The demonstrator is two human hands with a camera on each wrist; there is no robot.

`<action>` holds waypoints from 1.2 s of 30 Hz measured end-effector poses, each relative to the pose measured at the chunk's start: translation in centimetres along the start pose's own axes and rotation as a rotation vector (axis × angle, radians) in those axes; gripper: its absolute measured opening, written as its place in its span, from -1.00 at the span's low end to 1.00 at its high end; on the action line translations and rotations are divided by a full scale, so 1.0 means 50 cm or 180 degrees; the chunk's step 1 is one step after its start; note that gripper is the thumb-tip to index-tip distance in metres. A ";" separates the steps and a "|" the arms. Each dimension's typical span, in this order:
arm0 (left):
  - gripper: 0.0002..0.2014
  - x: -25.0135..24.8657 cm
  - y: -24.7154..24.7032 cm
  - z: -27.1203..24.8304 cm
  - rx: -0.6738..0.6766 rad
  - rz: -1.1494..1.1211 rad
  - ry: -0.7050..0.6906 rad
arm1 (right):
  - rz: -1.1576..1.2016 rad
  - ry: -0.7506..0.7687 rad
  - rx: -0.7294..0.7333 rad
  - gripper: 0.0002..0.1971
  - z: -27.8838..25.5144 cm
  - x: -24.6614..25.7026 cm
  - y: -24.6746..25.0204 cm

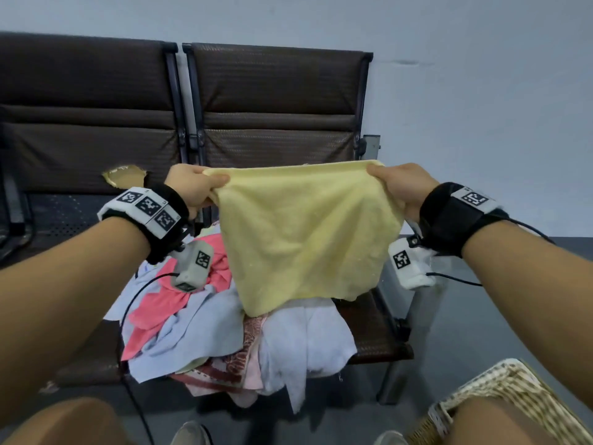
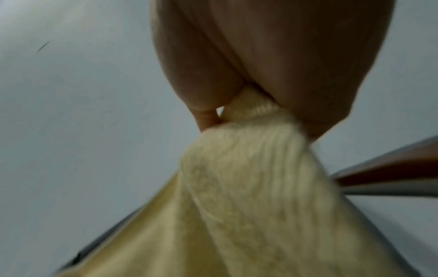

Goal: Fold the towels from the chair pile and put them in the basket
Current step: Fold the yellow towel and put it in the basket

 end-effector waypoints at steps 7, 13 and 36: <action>-0.93 -0.038 -0.146 -0.136 0.0778 -0.0870 0.1037 | 0.0307 -0.0599 0.0439 -0.65 -0.067 0.008 -0.079; -0.82 -0.065 -0.226 -0.253 0.1133 -0.0887 0.0645 | 0.0833 -0.0673 0.1238 -0.55 -0.145 0.026 -0.162; -0.79 -0.036 -0.186 -0.114 0.1093 -0.0091 -0.0645 | -0.1028 0.1046 0.1057 -0.89 -0.048 0.028 -0.092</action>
Point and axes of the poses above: each hand's wrist, its own z-axis towards the middle knuckle, its own y-axis out of the back of the hand, x = y × z, the point moved 8 cm from there along z, towards the middle knuckle, and after that the axes turned 15 degrees about -x, right-handed, at the moved point
